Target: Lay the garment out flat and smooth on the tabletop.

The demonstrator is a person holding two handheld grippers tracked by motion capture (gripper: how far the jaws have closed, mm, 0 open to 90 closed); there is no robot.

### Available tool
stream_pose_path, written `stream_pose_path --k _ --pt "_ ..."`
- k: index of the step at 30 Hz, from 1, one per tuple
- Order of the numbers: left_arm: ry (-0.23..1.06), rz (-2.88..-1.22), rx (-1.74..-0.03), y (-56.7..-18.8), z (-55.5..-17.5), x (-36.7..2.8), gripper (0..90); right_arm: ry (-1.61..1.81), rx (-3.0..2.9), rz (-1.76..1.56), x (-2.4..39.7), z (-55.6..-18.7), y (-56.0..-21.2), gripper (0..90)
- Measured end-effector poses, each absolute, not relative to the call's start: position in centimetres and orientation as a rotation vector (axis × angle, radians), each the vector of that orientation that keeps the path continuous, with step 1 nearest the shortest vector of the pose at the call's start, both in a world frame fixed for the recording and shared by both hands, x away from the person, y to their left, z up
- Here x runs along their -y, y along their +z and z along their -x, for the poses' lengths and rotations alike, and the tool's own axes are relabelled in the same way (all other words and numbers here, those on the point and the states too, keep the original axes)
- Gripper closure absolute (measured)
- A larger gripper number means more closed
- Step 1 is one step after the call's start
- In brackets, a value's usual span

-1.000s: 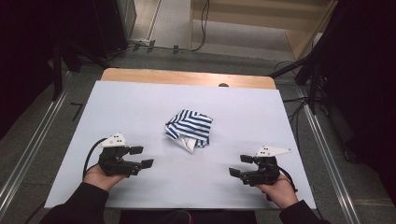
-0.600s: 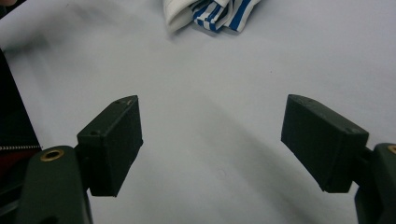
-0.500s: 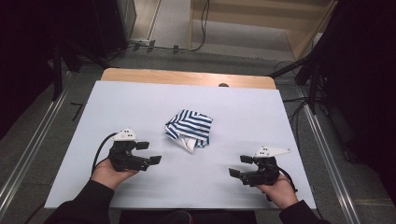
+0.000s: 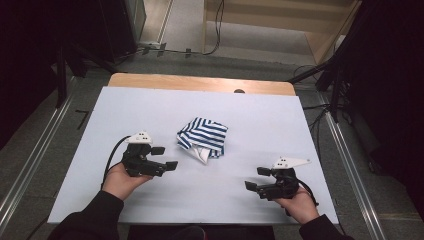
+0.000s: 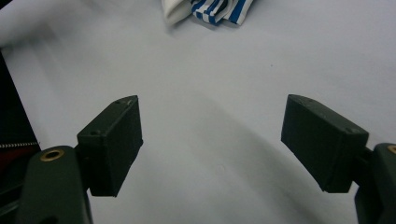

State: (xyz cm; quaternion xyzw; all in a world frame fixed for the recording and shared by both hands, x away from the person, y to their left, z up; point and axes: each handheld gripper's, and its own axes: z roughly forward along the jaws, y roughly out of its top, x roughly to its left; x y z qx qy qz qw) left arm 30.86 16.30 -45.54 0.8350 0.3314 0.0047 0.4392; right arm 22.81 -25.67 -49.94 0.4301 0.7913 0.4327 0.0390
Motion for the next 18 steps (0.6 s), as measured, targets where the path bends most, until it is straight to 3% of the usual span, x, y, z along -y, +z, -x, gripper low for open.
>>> stream_pose_path --k 18 --pt "-0.004 -2.06 -0.794 -43.9 -33.1 -14.4 21.4 1.297 -2.431 -1.318 25.7 -22.9 -50.1 19.0"
